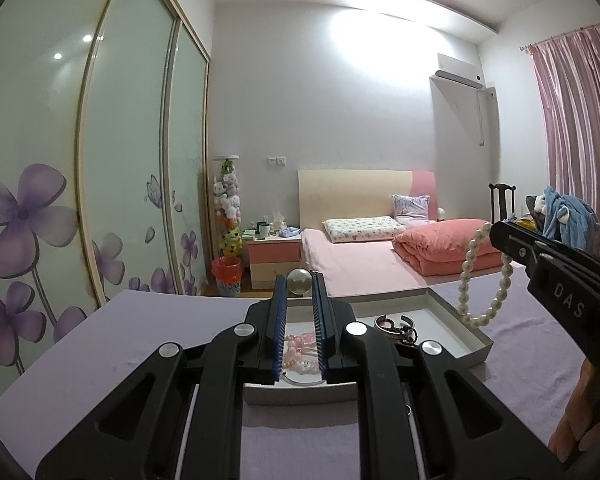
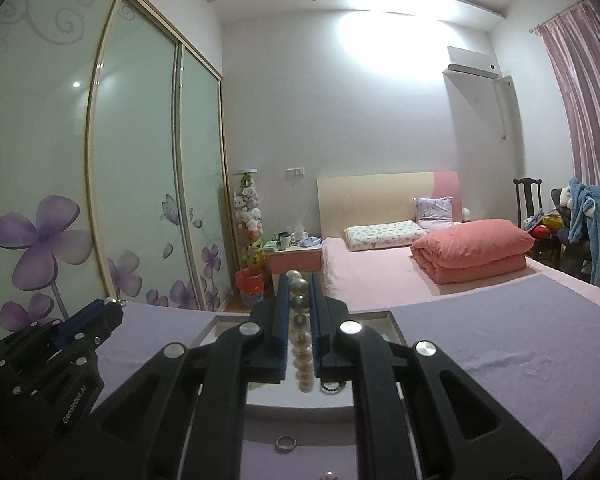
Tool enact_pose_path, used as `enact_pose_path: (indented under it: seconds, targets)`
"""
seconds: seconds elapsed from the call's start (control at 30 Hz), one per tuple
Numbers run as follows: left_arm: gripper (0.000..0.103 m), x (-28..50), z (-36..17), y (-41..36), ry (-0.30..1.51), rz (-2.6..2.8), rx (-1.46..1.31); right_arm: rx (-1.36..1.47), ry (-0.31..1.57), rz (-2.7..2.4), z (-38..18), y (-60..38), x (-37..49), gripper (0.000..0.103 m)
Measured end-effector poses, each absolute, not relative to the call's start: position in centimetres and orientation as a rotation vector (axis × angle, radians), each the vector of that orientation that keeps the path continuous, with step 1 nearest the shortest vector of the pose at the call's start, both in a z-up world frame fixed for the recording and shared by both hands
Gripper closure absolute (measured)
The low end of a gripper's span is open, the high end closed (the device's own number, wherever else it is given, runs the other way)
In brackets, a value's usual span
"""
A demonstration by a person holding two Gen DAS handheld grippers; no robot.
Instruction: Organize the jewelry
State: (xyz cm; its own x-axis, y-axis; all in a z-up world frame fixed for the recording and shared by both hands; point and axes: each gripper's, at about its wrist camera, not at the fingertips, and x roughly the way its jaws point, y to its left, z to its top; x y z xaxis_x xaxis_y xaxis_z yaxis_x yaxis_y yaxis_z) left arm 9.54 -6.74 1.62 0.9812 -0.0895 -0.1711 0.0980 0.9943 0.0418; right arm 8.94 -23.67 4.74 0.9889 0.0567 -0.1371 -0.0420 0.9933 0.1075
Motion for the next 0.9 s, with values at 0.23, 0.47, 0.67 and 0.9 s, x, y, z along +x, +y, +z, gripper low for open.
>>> enact_pose_path:
  seconds: [0.23, 0.47, 0.67, 0.9]
  targets:
    - [0.089, 10.1, 1.7, -6.8, 0.177, -0.107, 0.047, 0.101, 0.135, 0.038, 4.8, -23.2, 9.7, 0.093]
    - [0.089, 13.0, 1.5, -6.7, 0.205, -0.131, 0.027, 0.113, 0.156, 0.04, 4.8, -23.7, 11.9, 0.093]
    - [0.089, 16.0, 0.3, -7.3, 0.267, -0.146, 0.015, 0.144, 0.221, 0.032, 4.0, -24.6, 15.9, 0.093]
    - [0.089, 19.8, -1.5, -7.8, 0.364, -0.156, 0.013, 0.158, 0.313, 0.053, 2.0, -25.3, 20.2, 0.093]
